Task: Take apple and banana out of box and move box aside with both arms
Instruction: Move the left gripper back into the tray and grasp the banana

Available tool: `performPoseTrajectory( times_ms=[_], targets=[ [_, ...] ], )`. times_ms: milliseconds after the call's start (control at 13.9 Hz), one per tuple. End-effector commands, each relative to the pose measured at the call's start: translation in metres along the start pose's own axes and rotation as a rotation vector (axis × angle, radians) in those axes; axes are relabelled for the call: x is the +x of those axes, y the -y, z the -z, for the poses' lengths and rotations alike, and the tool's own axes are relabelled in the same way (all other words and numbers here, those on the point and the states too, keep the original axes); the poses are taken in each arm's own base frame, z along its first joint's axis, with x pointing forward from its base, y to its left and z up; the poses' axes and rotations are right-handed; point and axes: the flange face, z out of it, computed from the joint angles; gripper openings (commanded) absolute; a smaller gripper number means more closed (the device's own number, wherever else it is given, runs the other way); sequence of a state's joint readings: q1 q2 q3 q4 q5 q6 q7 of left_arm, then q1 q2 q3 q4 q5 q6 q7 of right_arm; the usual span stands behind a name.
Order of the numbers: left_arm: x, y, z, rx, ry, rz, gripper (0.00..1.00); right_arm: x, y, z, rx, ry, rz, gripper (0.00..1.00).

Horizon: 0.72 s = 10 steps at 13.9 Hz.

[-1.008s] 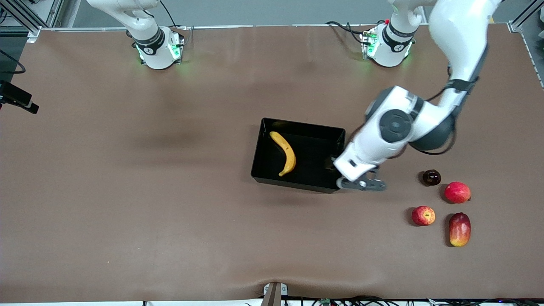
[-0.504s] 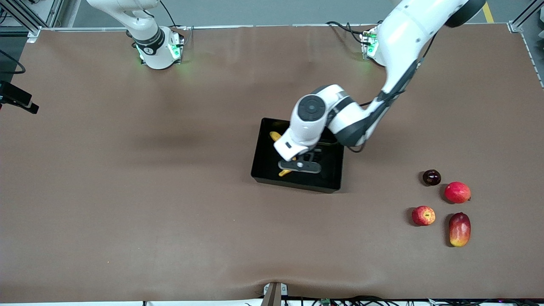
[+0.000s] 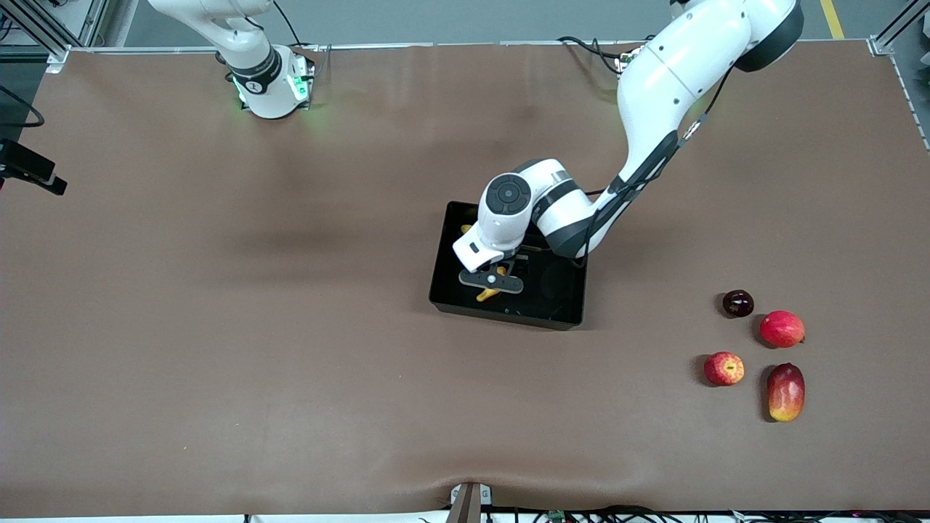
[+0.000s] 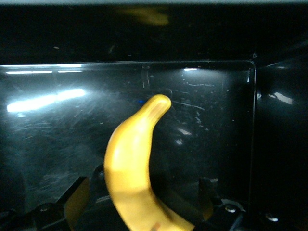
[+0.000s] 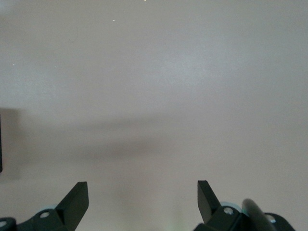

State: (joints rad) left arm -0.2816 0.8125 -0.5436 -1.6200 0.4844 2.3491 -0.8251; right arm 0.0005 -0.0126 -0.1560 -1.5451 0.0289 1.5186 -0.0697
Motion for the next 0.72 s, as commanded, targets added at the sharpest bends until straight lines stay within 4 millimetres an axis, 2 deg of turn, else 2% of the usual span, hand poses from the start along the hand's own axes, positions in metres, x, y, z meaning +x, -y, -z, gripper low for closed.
performPoseTrajectory(
  times_ms=[0, 72, 144, 216, 288, 432, 576, 648],
  targets=[
    [-0.005, -0.013, -0.019, -0.004, -0.027, 0.004, 0.98, 0.005, 0.001, -0.005, 0.0, 0.001, 0.001, 1.0],
    [-0.006, -0.012, -0.024, 0.01, -0.029, 0.001, 0.86, 0.009, 0.001, -0.01, -0.004, 0.009, 0.001, 1.0],
    [-0.008, -0.012, -0.027, 0.018, -0.03, -0.005, 0.67, 0.012, 0.001, -0.015, -0.005, 0.018, 0.002, 1.0],
    [-0.006, -0.01, -0.027, 0.023, -0.033, -0.018, 0.27, 0.015, 0.001, -0.022, -0.006, 0.029, 0.002, 1.0],
    [-0.004, -0.007, -0.027, 0.023, -0.033, -0.011, 0.0, 0.023, 0.001, -0.035, -0.008, 0.044, 0.001, 1.0],
    [-0.005, -0.012, -0.023, 0.02, -0.039, -0.008, 0.0, 0.043, 0.005, -0.074, -0.016, 0.101, 0.008, 1.0],
    [0.0, -0.012, -0.012, 0.025, -0.052, -0.011, 0.0, 0.047, 0.004, -0.079, -0.017, 0.106, 0.008, 1.0],
    [0.002, -0.011, -0.005, 0.032, -0.057, -0.012, 0.0, 0.052, 0.004, -0.092, -0.019, 0.127, 0.007, 1.0]
  ],
)
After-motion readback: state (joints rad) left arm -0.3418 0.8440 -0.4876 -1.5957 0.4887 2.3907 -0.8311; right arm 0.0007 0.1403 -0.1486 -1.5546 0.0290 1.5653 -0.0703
